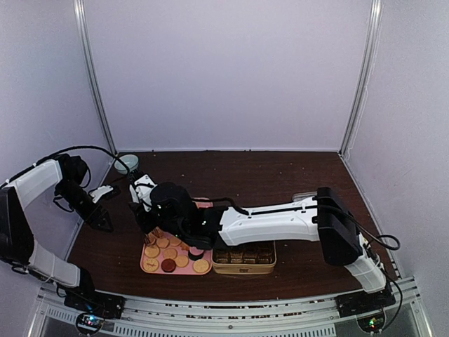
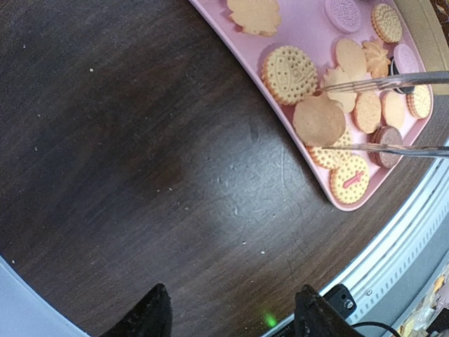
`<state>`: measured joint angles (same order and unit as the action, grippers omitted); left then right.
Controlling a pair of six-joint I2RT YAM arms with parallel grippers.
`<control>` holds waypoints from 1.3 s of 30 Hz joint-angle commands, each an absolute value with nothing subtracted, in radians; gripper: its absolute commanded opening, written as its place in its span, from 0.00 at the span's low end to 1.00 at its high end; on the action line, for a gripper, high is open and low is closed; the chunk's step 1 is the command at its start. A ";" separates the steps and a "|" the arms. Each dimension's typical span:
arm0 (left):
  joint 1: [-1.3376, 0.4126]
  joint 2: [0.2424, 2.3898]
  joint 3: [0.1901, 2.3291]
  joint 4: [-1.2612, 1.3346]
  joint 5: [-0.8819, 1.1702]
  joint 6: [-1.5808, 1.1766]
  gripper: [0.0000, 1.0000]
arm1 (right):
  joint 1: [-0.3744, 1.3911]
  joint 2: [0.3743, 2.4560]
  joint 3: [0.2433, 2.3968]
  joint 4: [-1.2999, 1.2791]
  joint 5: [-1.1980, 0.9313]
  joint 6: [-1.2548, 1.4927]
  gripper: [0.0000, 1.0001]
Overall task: Pack the cookies
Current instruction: Pick up the fake cookies from the plate.
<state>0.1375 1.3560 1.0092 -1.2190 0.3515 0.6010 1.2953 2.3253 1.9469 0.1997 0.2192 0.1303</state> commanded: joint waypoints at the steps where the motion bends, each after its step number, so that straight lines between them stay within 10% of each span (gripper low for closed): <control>1: 0.146 1.338 1.007 -1.199 0.350 0.617 0.62 | 1.290 2.355 1.984 0.235 0.190 0.138 0.37; 11: 0.146 1.349 1.009 -1.198 0.355 0.617 0.62 | 1.289 2.373 1.976 0.270 0.169 0.144 0.34; 26: 0.147 1.354 1.003 -1.197 0.369 0.611 0.60 | 1.282 2.235 1.859 0.362 0.234 0.107 0.00; 39: 0.146 1.355 1.013 -1.205 0.369 0.606 0.59 | 1.247 2.077 1.643 0.483 0.277 0.138 0.00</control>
<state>0.1379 1.3556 1.0077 -1.2190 0.3553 0.6037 1.2594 2.1677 1.6985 0.3878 0.2436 0.1215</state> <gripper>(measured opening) 0.593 0.247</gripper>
